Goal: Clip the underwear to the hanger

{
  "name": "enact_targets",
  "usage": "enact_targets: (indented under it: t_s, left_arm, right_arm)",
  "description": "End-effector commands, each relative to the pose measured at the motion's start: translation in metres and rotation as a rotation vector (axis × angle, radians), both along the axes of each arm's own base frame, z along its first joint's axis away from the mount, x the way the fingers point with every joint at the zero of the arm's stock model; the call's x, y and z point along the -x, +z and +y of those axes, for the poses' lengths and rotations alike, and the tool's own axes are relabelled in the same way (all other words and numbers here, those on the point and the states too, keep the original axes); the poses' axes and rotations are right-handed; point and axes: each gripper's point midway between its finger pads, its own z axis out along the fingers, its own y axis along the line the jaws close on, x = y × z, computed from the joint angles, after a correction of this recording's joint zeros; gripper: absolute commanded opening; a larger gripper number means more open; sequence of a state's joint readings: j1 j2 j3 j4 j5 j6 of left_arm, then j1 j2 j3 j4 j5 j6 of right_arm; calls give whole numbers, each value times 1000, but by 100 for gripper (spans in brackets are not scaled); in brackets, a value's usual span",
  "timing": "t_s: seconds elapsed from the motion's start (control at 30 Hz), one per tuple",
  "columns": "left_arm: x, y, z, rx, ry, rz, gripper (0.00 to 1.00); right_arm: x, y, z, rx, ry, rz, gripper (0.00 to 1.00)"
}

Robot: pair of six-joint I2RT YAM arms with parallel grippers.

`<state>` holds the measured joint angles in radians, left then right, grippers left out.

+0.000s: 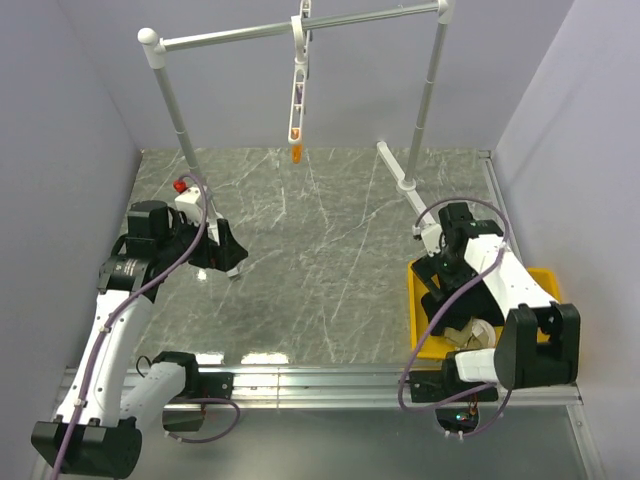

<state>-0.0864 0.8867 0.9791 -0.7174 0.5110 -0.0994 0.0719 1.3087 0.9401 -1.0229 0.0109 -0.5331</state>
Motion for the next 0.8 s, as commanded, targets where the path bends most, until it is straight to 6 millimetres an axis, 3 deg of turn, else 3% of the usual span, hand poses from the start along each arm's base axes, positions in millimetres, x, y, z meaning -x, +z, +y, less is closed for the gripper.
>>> enact_targets:
  t_s: [0.0, 0.13, 0.2, 0.27, 0.3, 0.4, 0.43, 0.57, 0.67, 0.7, 0.77]
  left_arm:
    - [0, 10, -4, 42, -18, -34, 99]
    - [-1, 10, -3, 49, -14, -37, 99]
    - [-2, 10, -2, 48, -8, -40, 99]
    - [-1, 12, -1, 49, -3, -46, 99]
    - [-1, 13, 0, 48, 0, -49, 99]
    - [0, 13, 0, 47, 3, -52, 99]
    - [-1, 13, 1, 47, 4, -52, 99]
    - [-1, 12, 1, 47, 10, -45, 99]
    - [-1, 12, 0, 64, 8, -28, 99]
    - [0, 14, -1, 81, 4, -24, 99]
    - [0, 13, -2, 105, -2, -9, 99]
  right_arm:
    - [-30, -1, -5, 47, -88, -93, 100]
    - [-39, -17, -8, 75, -120, -69, 100]
    - [-41, -24, -10, 92, -132, -64, 95]
    - [-41, -26, -11, 96, -133, -56, 79]
    - [-40, -23, -10, 90, -133, -65, 62]
    - [-39, -12, -9, 82, -130, -90, 35]
    - [-39, -4, -10, 83, -130, -116, 2]
    - [-32, 23, -12, 83, -111, -164, 0]
    - [-33, 60, -7, 42, -92, -250, 0]
    - [-39, 82, -4, 24, -89, -315, 0]
    - [-39, 102, 6, -36, -57, -348, 0]
